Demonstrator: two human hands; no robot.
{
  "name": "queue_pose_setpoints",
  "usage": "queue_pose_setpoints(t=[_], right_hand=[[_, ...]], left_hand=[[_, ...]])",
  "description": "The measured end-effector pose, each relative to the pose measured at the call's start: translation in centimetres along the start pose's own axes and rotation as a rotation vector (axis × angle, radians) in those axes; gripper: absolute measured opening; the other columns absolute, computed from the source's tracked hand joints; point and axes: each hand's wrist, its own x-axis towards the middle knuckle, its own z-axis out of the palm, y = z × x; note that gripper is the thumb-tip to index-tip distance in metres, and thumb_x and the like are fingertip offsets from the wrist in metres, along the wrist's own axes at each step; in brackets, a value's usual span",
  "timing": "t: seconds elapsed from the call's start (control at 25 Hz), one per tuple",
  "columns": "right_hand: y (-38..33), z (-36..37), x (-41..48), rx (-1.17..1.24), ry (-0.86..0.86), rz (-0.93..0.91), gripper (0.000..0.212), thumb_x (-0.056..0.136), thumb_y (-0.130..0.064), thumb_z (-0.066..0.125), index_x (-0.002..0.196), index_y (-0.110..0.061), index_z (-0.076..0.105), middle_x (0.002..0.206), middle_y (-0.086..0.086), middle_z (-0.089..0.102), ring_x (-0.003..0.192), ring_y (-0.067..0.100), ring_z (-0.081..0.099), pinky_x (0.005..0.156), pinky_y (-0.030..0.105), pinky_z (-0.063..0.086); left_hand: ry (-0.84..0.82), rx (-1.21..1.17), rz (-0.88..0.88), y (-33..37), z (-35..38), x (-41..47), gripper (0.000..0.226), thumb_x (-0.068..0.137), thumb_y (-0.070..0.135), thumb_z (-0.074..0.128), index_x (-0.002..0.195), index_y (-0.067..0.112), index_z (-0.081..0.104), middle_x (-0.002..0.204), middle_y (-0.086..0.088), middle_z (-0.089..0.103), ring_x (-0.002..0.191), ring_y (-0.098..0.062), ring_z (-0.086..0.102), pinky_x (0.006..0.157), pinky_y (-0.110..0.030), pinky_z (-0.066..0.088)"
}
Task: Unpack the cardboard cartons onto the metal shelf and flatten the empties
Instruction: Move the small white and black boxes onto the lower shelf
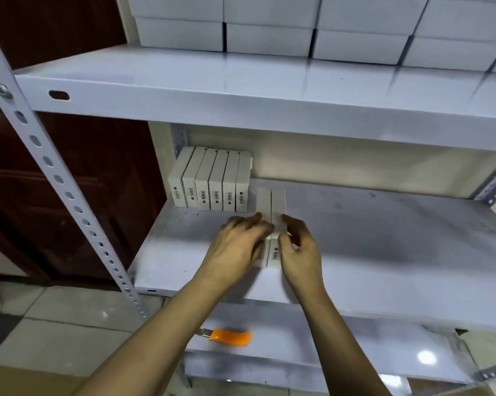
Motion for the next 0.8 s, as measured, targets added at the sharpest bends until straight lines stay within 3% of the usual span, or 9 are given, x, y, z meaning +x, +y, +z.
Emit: queue_pose_setpoints(t=[0.12, 0.28, 0.4, 0.52, 0.68, 0.8], right_hand=[[0.1, 0.0, 2.5, -0.037, -0.029, -0.022, 0.036, 0.097, -0.018, 0.057, 0.122, -0.042, 0.059, 0.108, -0.029, 0.065, 0.101, 0.002, 0.066, 0.078, 0.015, 0.051], [0.1, 0.0, 5.2, 0.008, -0.006, -0.019, 0.032, 0.095, -0.015, 0.062, 0.119, -0.035, 0.057, 0.099, -0.021, 0.069, 0.086, -0.005, 0.068, 0.066, 0.014, 0.053], [0.2, -0.1, 7.3, -0.017, -0.027, -0.046, 0.019, 0.098, -0.017, 0.063, 0.114, -0.025, 0.059, 0.094, -0.022, 0.065, 0.078, -0.016, 0.064, 0.059, 0.005, 0.046], [0.2, -0.2, 9.1, -0.077, -0.079, -0.067, 0.018, 0.101, -0.024, 0.060, 0.119, -0.026, 0.061, 0.099, -0.015, 0.066, 0.081, -0.013, 0.064, 0.058, 0.001, 0.043], [0.5, 0.3, 10.7, -0.176, -0.090, -0.138, 0.030, 0.104, -0.023, 0.053, 0.133, -0.021, 0.060, 0.103, -0.008, 0.065, 0.080, -0.004, 0.064, 0.060, 0.002, 0.045], [0.5, 0.7, 12.1, -0.231, -0.095, -0.154, 0.034, 0.104, -0.020, 0.050, 0.136, -0.018, 0.058, 0.109, -0.002, 0.067, 0.067, -0.010, 0.056, 0.059, 0.002, 0.044]], left_hand=[[0.023, 0.049, -0.012, -0.8, 0.8, 2.1, 0.043, 0.092, 0.016, 0.063, 0.132, 0.029, 0.060, 0.151, -0.004, 0.049, 0.131, -0.033, 0.047, 0.106, -0.048, 0.043], [0.108, 0.113, 0.029, -1.8, 1.6, 4.1, 0.037, 0.084, 0.009, 0.068, 0.119, 0.021, 0.066, 0.137, -0.010, 0.062, 0.119, -0.040, 0.056, 0.099, -0.049, 0.047], [0.116, 0.140, -0.018, -1.7, 1.8, 6.1, 0.034, 0.094, 0.013, 0.059, 0.126, 0.022, 0.061, 0.147, -0.006, 0.054, 0.132, -0.038, 0.044, 0.108, -0.042, 0.031], [0.108, 0.181, -0.058, -1.7, 2.0, 8.0, 0.035, 0.101, 0.018, 0.050, 0.135, 0.025, 0.053, 0.152, 0.000, 0.046, 0.143, -0.032, 0.029, 0.112, -0.038, 0.018], [0.142, 0.183, -0.023, -2.7, 2.3, 9.4, 0.031, 0.099, 0.014, 0.053, 0.130, 0.018, 0.057, 0.140, -0.004, 0.055, 0.141, -0.037, 0.033, 0.112, -0.039, 0.018], [0.141, 0.202, -0.005, -3.4, 2.3, 10.4, 0.031, 0.098, 0.011, 0.054, 0.128, 0.013, 0.059, 0.134, -0.008, 0.059, 0.138, -0.042, 0.037, 0.112, -0.043, 0.023]])
